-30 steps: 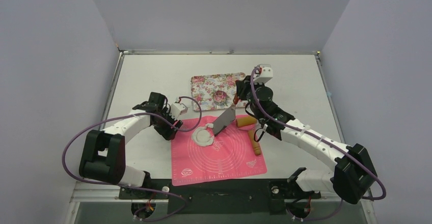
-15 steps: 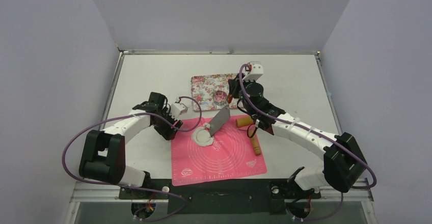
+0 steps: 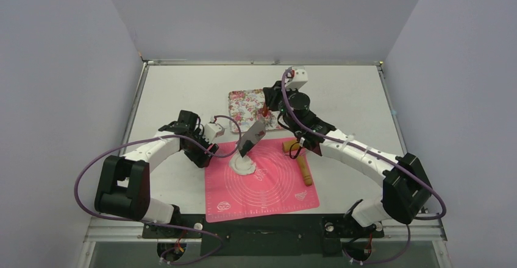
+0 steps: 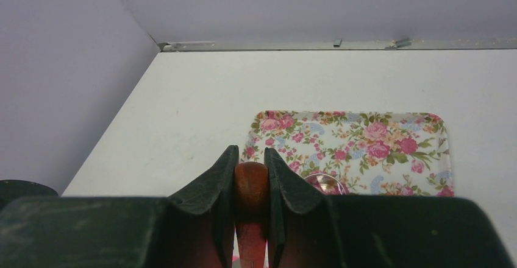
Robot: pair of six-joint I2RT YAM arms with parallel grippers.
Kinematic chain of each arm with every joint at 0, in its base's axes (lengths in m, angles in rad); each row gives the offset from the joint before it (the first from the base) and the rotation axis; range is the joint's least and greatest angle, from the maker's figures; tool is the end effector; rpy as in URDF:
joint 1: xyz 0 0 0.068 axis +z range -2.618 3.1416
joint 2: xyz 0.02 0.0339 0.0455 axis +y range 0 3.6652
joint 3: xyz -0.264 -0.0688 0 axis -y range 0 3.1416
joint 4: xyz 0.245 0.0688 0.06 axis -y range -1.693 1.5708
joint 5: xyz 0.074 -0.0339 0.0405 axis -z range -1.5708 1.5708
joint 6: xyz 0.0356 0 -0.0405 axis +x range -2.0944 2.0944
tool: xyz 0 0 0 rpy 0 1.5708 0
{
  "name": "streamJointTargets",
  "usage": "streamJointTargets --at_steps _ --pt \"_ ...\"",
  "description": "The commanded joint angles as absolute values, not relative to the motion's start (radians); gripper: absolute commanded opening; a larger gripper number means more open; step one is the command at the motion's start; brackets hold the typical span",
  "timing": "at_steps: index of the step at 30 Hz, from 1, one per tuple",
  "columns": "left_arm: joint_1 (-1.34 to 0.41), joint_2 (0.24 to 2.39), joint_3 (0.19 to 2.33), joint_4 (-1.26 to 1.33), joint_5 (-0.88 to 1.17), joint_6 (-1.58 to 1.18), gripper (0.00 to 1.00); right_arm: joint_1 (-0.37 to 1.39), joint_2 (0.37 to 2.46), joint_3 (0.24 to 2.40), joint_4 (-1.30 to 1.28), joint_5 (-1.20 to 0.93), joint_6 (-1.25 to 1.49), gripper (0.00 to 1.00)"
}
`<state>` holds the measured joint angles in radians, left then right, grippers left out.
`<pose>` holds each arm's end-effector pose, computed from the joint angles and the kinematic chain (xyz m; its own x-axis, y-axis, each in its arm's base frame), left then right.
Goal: Roll out the dumpling wrappers from the dough
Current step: Remove the dumpling wrapper from the work surface.
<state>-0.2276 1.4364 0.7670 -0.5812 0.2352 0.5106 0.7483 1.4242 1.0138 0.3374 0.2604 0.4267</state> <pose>0.2399 -0.0641 0.1670 -0.6646 0.6418 -0.3827 0.7057 0.7074 -0.0392 0.2540 0.2234 0.3240 -0.2429 0.3202 -0.9157 -0.4051 0.8242 0.3957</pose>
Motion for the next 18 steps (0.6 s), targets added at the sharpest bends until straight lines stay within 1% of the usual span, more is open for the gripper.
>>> streamJointTargets --at_steps 1,9,18 --pt "-0.231 1.410 0.783 -0.582 0.250 0.528 0.62 0.766 1.457 1.058 0.415 0.241 0.452 0.00" --pt "-0.230 1.398 0.778 -0.587 0.248 0.532 0.62 0.780 1.536 1.087 0.411 0.250 0.443 0.00" --pt "-0.230 1.393 0.783 -0.591 0.250 0.529 0.62 0.832 1.614 1.215 0.379 0.238 0.458 0.00"
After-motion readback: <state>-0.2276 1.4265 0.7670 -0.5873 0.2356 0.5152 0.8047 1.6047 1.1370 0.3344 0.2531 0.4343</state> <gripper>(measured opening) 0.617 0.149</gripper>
